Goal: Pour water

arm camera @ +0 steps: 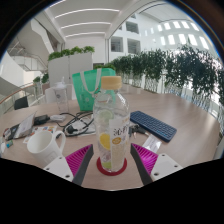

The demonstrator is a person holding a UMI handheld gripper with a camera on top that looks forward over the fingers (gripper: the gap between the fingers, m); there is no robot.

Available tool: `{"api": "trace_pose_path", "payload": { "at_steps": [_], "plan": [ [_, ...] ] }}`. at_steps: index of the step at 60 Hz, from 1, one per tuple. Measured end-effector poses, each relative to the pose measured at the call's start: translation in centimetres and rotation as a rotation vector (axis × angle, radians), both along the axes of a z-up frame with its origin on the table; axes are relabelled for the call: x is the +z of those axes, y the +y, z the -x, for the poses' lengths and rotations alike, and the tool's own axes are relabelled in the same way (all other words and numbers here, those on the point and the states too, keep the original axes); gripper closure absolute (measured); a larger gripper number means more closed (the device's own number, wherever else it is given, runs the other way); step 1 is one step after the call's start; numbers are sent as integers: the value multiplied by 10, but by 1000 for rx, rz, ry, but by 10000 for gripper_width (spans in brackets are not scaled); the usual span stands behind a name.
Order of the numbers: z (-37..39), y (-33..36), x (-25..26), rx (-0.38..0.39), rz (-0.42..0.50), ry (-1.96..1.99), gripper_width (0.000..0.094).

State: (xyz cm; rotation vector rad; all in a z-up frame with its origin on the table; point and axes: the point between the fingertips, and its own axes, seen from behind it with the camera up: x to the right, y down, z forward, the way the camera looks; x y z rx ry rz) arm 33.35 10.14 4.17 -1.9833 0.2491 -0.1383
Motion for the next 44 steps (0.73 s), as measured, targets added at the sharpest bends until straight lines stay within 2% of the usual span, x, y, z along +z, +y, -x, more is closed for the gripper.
{"api": "trace_pose_path", "payload": {
  "at_steps": [13, 19, 27, 33, 44],
  "plan": [
    [79, -127, 79, -14, 22, -9, 100],
    [122, -193, 125, -10, -1, -30, 98],
    [163, -263, 175, -50, -20, -79, 95],
    [194, -305, 200, -79, -25, -41, 96],
    [240, -346, 229, -50, -34, -48, 97]
  ]
}}
